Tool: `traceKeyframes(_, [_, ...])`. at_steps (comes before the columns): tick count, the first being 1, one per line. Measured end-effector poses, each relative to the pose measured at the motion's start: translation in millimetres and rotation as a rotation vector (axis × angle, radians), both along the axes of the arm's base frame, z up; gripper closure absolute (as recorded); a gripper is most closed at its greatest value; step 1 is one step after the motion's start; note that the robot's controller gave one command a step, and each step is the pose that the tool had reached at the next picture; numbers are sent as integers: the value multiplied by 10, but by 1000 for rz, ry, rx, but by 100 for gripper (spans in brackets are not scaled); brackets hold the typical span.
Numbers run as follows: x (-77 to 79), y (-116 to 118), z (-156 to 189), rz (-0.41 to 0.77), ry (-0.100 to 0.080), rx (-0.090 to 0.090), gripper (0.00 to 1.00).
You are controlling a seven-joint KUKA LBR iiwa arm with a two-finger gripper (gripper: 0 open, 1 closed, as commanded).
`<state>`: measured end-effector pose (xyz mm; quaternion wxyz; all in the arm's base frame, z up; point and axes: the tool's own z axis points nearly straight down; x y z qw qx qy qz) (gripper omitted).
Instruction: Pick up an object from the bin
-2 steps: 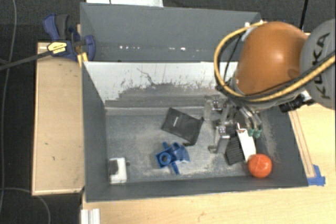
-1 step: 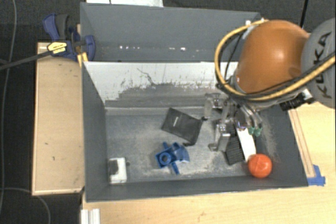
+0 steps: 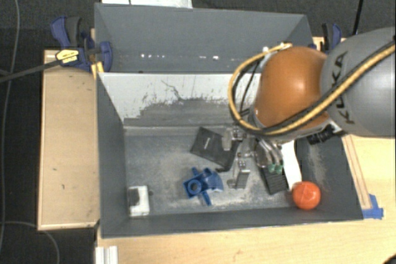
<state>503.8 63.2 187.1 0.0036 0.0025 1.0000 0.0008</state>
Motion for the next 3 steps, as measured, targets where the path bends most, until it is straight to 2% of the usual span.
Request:
traceKeyframes(1, [392,425,-272,-54,4,0,0])
traceKeyframes(2, [-54,518,-339,87,-2,0,0])
traceKeyframes(3, [-150,307,-1051,270,-4,-1,0])
